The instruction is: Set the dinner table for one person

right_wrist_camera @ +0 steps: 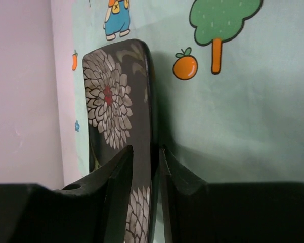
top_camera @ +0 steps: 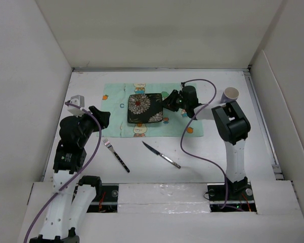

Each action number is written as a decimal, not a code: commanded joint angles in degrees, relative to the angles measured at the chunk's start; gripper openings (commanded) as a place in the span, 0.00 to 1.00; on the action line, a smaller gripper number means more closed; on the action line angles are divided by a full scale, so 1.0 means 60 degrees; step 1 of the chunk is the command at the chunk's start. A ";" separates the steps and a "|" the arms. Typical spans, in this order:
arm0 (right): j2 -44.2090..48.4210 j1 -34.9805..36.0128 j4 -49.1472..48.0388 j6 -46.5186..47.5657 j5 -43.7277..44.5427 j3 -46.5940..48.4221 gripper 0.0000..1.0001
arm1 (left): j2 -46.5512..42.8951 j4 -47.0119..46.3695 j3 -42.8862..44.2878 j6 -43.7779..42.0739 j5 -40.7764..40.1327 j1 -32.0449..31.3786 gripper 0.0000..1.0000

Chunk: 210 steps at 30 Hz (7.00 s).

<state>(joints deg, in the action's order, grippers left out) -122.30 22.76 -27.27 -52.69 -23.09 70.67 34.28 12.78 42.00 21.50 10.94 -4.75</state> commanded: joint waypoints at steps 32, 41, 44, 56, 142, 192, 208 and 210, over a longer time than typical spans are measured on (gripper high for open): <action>0.7378 -0.3659 0.5775 0.3859 0.8682 -0.1965 0.39 | -0.0177 -0.0255 0.0163 -0.0067 0.0359 -0.0160 0.45; 0.4580 -0.5140 0.6536 0.3873 0.8038 0.0143 0.51 | -0.0206 -0.0225 0.0149 -0.0067 0.0330 -0.0248 0.45; 0.3920 -0.5142 0.6640 0.3903 0.7877 0.0555 0.51 | -0.0162 -0.0196 0.0163 -0.0067 0.0286 -0.0336 0.45; 0.2676 -0.5244 0.6433 0.3728 0.7525 0.1064 0.06 | 0.0102 -0.0254 0.0178 -0.0082 0.0418 -0.0336 0.44; 0.8871 0.5156 0.8543 0.5311 0.4083 -0.4514 0.59 | 0.0072 -0.0371 0.0207 -0.0228 0.0740 -0.0145 0.29; 0.2764 0.1407 0.7033 0.5148 0.6470 0.1301 0.00 | -0.0015 -0.0401 0.0119 -0.0199 0.0814 -0.0057 0.37; 0.1386 0.0791 0.6726 0.4988 0.5358 0.1652 0.00 | 0.0146 -0.0386 0.0120 -0.0184 0.0857 -0.0057 0.37; 0.1311 0.0791 0.6815 0.4987 0.5372 0.1639 0.00 | 0.0175 -0.0401 0.0105 -0.0170 0.0872 -0.0057 0.37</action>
<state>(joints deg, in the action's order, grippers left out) -113.40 27.66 15.73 -22.31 10.04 77.91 35.24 12.69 42.00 20.60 15.46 -5.41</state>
